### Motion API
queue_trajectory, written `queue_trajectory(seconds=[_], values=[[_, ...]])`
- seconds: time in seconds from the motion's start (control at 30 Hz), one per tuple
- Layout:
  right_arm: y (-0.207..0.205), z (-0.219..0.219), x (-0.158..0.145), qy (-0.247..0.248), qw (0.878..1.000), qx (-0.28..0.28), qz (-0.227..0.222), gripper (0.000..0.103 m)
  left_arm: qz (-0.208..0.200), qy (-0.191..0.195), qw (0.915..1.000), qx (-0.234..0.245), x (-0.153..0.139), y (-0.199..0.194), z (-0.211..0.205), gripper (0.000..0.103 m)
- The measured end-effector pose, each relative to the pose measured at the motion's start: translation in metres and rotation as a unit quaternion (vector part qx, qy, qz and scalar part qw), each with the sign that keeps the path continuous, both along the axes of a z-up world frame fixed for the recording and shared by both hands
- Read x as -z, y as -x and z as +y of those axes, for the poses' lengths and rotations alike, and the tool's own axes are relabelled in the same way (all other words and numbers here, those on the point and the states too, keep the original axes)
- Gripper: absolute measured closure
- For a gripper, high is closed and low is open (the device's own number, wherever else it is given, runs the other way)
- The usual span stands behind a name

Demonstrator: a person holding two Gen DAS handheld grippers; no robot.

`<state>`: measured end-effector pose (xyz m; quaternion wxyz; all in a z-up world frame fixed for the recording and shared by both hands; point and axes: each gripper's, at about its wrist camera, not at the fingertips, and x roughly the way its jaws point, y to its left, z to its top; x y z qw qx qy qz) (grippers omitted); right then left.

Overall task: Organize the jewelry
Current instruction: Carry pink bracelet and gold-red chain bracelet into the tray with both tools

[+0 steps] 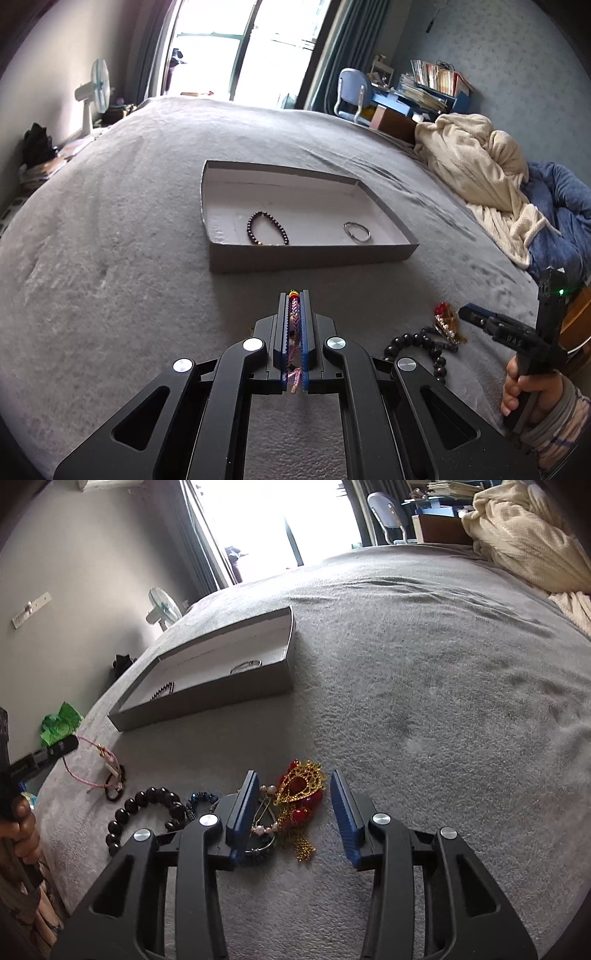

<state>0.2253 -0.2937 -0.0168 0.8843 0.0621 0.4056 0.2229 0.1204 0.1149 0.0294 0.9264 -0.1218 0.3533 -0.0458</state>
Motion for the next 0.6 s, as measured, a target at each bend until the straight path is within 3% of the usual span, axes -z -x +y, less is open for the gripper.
queue_trajectory(seconds=[0.37, 0.43, 0.6], values=[[-0.017, 0.008, 0.014, 0.029, 0.999, 0.002, 0.033, 0.063, 0.002, -0.006, 1.0000, 0.004, 0.002, -0.001, -0.007, 0.097], [-0.018, 0.009, 0.014, 0.029, 0.999, -0.003, 0.032, 0.074, 0.001, -0.006, 1.0000, 0.005, 0.001, 0.000, -0.008, 0.097], [-0.015, 0.010, 0.008, 0.020, 1.000, -0.011, 0.020, 0.074, -0.010, -0.006, 0.9999, 0.004, -0.008, 0.001, -0.008, 0.097]])
